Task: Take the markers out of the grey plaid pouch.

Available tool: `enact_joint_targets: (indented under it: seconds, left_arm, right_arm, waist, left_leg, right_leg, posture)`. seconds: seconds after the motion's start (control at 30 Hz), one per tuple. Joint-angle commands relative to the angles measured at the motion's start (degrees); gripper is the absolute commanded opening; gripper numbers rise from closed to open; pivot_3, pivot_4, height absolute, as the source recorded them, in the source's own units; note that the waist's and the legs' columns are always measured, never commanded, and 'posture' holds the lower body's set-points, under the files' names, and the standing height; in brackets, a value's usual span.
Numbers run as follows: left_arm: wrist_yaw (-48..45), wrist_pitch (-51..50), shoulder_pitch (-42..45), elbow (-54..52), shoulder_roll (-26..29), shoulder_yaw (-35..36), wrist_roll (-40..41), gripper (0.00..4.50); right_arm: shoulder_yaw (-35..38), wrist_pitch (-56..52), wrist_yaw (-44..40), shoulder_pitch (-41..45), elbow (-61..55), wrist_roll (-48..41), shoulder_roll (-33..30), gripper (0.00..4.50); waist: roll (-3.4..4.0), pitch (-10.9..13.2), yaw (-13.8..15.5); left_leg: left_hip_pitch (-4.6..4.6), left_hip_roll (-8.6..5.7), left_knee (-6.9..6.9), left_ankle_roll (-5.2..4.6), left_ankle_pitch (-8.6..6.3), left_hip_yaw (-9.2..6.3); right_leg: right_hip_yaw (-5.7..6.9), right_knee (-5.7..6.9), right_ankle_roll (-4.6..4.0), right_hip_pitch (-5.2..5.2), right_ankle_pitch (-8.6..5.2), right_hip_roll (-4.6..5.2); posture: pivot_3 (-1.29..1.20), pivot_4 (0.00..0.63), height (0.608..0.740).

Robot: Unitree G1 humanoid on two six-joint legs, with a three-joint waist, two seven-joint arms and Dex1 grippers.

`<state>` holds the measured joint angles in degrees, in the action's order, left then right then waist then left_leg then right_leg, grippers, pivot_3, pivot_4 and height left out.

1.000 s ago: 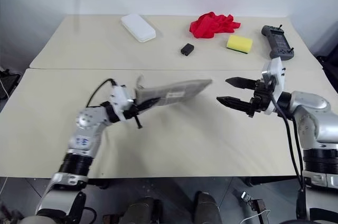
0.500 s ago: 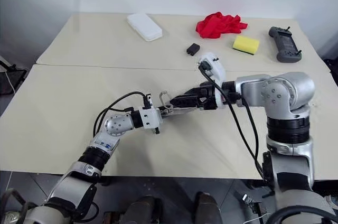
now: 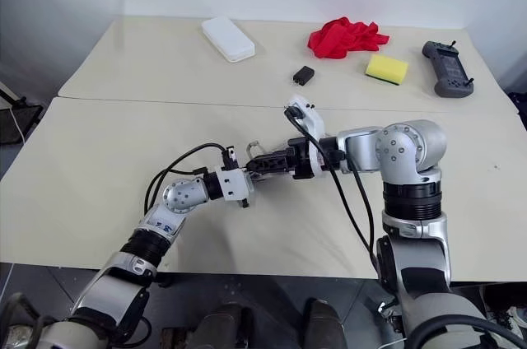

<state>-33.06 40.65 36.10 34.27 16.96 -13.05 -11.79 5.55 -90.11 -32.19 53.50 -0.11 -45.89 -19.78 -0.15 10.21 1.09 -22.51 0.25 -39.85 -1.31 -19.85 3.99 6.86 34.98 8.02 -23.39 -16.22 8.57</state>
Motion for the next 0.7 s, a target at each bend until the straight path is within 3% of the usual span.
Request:
enact_joint_targets:
  seconds: [0.03,0.2,0.43,0.6,0.7]
  left_arm:
    - [-0.3,-0.2,-1.1,-1.6,0.6,-1.1,0.0,0.00]
    - [-0.3,-0.7,-1.5,-1.8,0.9,-0.7,0.5,0.00]
    - [-0.6,-2.3,-1.7,-2.2,0.5,0.1,2.8,0.00]
    - [-7.4,-6.8,-2.8,-5.4,-0.7,2.1,13.2,0.00]
    - [-16.5,-18.6,-5.7,-12.5,-0.1,3.9,25.4,0.00]
  right_arm:
    - [2.2,2.4,-0.3,0.9,-0.6,-0.6,0.5,1.76]
    - [2.7,5.3,-1.8,-0.3,-1.0,-1.4,0.3,0.08]
    - [4.2,9.5,-4.8,-1.9,-1.2,-2.5,-0.9,0.03]
    - [4.4,14.3,-7.2,-3.5,0.3,-0.2,-6.5,0.03]
    - [5.1,20.3,-7.7,-3.9,4.0,4.0,-12.3,0.03]
  waist:
    - [0.00,0.0,0.0]
    - [0.00,0.0,-0.3]
    - [0.00,0.0,-0.6]
    - [0.00,0.0,-0.6]
    - [0.00,0.0,-1.0]
  left_leg:
    - [0.00,0.00,0.00,0.00,0.00,0.00]
    - [0.01,0.00,0.00,0.00,0.00,0.00]
    - [0.01,0.00,-0.01,0.00,0.00,0.00]
    - [-0.01,-0.01,-0.04,0.00,0.00,-0.04]
    - [-0.02,0.00,-0.04,-0.01,0.00,-0.05]
  right_leg:
    - [0.00,0.00,0.00,0.00,0.00,0.00]
    - [0.01,0.01,0.00,0.00,0.00,-0.01]
    - [0.02,0.02,0.00,0.01,0.00,0.00]
    - [0.02,0.01,0.00,0.01,0.00,0.01]
    - [0.01,0.00,0.00,0.01,0.00,0.01]
  posture:
    - [0.00,0.150,0.740]
    - [0.00,0.150,0.740]
    - [0.00,0.150,0.740]
    - [0.00,0.150,0.740]
    - [0.00,0.150,0.740]
